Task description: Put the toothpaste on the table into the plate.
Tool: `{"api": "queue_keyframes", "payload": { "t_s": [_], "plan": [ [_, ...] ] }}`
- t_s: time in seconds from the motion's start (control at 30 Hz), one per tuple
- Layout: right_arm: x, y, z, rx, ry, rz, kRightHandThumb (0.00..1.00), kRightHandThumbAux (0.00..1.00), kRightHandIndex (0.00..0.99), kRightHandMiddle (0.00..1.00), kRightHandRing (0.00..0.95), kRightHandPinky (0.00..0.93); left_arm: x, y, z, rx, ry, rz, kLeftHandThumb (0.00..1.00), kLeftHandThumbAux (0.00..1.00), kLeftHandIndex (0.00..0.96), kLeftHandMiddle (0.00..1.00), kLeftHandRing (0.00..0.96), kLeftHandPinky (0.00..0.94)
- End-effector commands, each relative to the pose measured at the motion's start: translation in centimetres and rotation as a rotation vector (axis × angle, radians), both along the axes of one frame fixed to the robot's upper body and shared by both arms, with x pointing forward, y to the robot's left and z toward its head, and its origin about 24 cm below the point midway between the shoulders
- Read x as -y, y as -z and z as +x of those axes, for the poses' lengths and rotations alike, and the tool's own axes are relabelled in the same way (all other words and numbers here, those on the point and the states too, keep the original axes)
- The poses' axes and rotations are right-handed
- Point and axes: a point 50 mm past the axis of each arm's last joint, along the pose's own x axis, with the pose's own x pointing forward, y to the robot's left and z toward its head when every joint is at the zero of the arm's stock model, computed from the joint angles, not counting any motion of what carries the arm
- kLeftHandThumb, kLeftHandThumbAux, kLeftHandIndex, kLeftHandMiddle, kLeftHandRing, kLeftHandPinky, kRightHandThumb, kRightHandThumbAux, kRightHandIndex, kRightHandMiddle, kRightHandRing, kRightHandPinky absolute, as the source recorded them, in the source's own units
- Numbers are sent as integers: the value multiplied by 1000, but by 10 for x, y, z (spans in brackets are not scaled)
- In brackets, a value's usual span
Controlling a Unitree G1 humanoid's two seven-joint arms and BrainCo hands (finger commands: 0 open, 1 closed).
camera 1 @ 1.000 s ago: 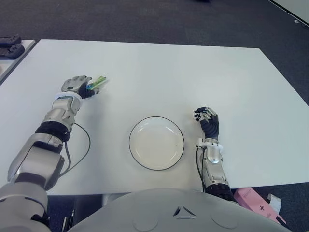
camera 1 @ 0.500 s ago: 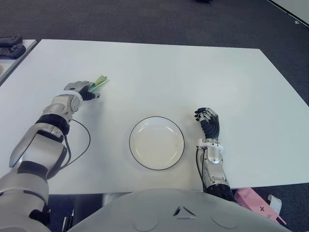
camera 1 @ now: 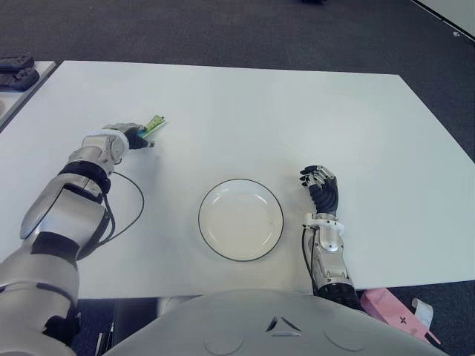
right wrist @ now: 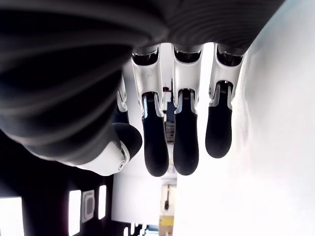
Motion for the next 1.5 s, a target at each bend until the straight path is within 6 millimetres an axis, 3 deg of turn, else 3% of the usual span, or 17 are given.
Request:
{"api": "queue_keyframes", "payload": {
  "t_s": [0.03,0.6,1.5],
  "plan": [
    [3,3,-5,-9,6,-7,708,731,431,500,506,501,2,28,-19,-128,-40,-22,405,267,0,0,0,17],
    [8,4,-9,-23,24,-6,705,731,431,496,503,502,4,45,-31,-117,-133,-121,413,320,0,0,0,42],
    [9,6,-7,-20,8,-14,707,730,431,499,508,505,31,60,-41,-108,20,-230,450,328,0,0,0,86]
  ]
}}
